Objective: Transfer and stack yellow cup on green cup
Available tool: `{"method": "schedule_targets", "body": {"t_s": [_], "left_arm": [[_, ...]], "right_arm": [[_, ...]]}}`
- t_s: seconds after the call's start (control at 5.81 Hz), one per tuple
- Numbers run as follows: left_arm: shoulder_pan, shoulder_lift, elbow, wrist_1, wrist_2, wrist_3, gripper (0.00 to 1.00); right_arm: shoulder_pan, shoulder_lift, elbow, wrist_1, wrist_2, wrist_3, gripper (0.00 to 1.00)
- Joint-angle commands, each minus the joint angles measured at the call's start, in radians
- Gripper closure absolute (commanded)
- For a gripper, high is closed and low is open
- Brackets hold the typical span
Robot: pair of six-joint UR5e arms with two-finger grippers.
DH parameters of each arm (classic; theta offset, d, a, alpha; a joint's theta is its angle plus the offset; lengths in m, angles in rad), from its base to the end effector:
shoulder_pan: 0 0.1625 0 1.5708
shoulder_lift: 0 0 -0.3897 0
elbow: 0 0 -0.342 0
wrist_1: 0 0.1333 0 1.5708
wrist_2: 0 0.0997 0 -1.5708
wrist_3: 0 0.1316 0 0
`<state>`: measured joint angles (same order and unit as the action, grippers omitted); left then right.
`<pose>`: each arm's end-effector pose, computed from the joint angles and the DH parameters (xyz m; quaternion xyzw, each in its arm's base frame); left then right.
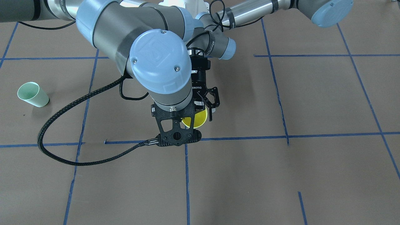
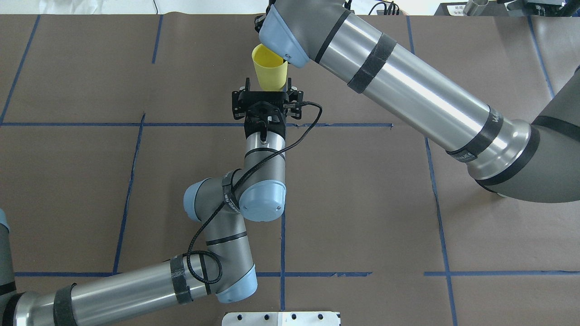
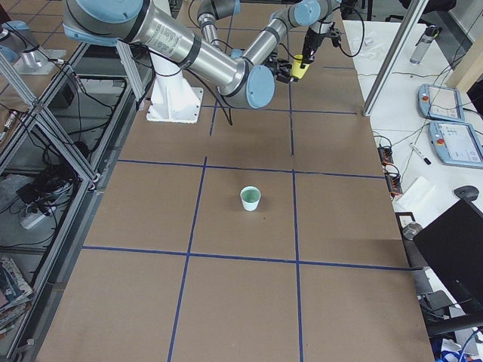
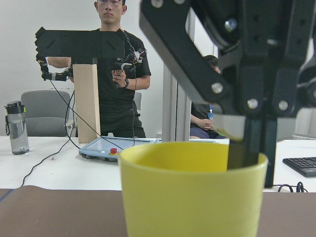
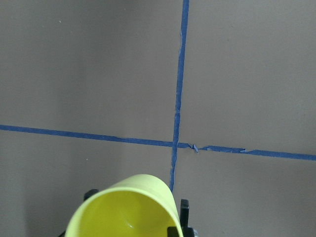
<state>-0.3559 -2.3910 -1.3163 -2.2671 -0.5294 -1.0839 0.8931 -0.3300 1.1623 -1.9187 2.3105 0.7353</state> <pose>0.5395 -0.4639 0.1702 0.5759 0.3027 -0.2470 0.7181 -0.4245 -0.5985 0.0755 -0.0577 -0.4121 -0.0606 0.9073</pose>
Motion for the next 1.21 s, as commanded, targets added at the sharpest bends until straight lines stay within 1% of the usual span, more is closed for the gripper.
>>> {"method": "schedule_targets", "body": {"t_s": [0.0, 0.17, 0.34, 0.52, 0.69, 0.86, 1.03], "left_arm": [[0.000, 0.001, 0.002, 0.000, -0.003, 0.001, 0.00], [0.002, 0.013, 0.000, 0.000, -0.006, -0.001, 0.00], [-0.002, 0.015, -0.001, -0.003, -0.009, 0.053, 0.00], [-0.024, 0.015, -0.024, -0.011, -0.017, 0.149, 0.00], [-0.093, 0.027, -0.027, -0.011, -0.138, 0.156, 0.00], [-0.168, 0.080, -0.064, 0.000, -0.267, 0.171, 0.00], [-0.258, 0.105, -0.079, 0.001, -0.394, 0.273, 0.00]], "right_arm": [[0.082, 0.046, 0.002, 0.003, 0.062, 0.001, 1.00], [0.124, 0.066, 0.002, 0.003, 0.085, 0.001, 1.00], [0.156, 0.056, 0.002, 0.004, 0.101, -0.008, 1.00], [0.180, 0.031, 0.002, 0.004, 0.104, -0.023, 1.00], [0.200, 0.005, 0.014, 0.004, 0.104, -0.069, 1.00], [0.210, -0.086, 0.102, 0.004, 0.104, -0.104, 1.00], [0.225, -0.172, 0.185, 0.003, 0.102, -0.156, 1.00]]}}
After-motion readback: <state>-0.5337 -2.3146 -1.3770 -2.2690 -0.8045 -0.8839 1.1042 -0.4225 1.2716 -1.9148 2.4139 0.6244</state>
